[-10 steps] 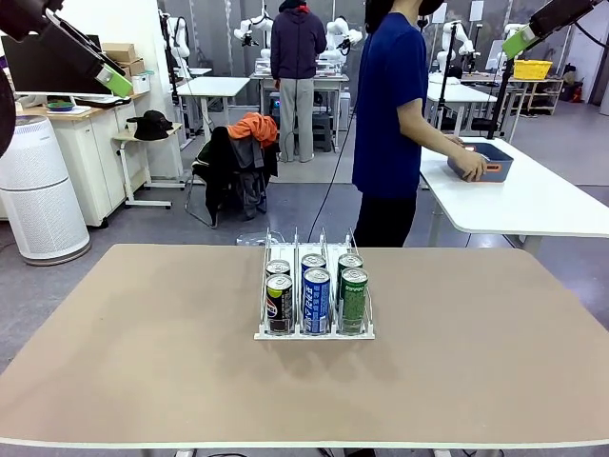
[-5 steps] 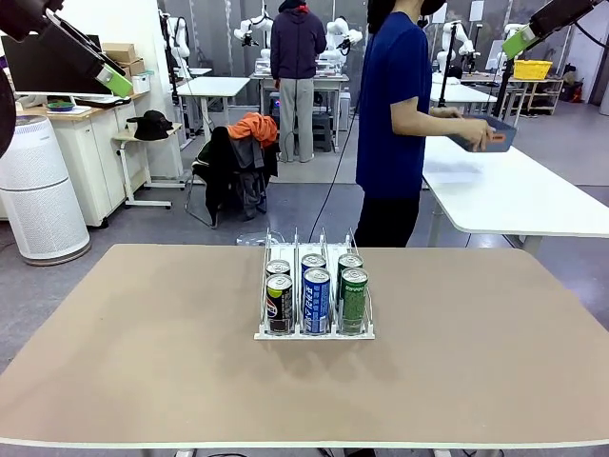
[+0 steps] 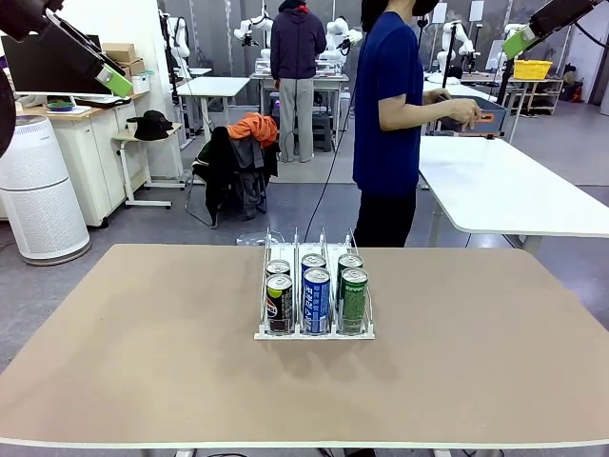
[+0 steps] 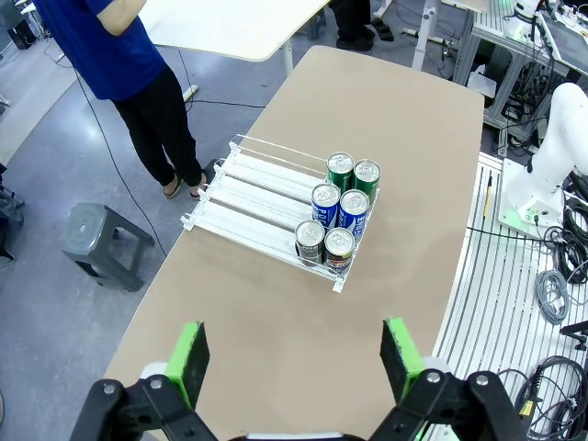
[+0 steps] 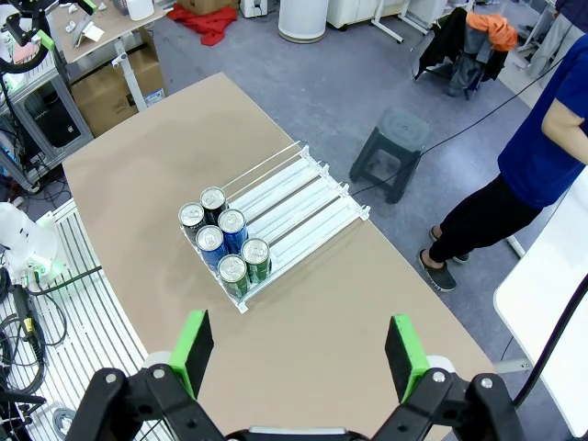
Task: Fill the beverage cans into the dispenser.
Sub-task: Pick up the Ionic drink handed by the human.
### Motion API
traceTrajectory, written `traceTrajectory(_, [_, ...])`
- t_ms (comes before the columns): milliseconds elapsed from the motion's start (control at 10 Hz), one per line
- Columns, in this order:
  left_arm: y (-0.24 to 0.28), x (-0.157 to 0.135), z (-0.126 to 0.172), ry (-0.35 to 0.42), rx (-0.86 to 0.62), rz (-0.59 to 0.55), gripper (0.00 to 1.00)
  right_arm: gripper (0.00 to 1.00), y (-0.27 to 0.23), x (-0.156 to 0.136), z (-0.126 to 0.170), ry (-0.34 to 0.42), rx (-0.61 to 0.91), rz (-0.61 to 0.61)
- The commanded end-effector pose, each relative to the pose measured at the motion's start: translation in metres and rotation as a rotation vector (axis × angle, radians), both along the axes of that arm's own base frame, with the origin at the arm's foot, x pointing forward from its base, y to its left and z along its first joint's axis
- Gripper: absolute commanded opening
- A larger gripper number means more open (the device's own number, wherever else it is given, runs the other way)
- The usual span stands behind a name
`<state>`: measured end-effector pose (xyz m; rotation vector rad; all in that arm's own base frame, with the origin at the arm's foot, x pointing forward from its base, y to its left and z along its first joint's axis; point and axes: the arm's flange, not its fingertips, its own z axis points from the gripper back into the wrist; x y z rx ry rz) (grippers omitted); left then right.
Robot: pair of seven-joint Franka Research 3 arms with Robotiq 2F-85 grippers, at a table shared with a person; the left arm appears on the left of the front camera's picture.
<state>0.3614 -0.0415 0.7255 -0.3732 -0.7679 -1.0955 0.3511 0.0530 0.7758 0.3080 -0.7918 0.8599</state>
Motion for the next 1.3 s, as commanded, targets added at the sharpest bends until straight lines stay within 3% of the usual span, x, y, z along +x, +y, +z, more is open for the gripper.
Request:
traceTrajectory(0, [0.0005,-0.0007,0.0001,0.012,-0.008,0.006,1.0,1.0,0.0004,-0.0013,-0.0003,0.0,0.0,0.001])
traceTrajectory(1200, [0.0005,-0.0007,0.0001,0.012,-0.008,0.006,1.0,1.0,0.0004,-0.0013,-0.0003,0.0,0.0,0.001])
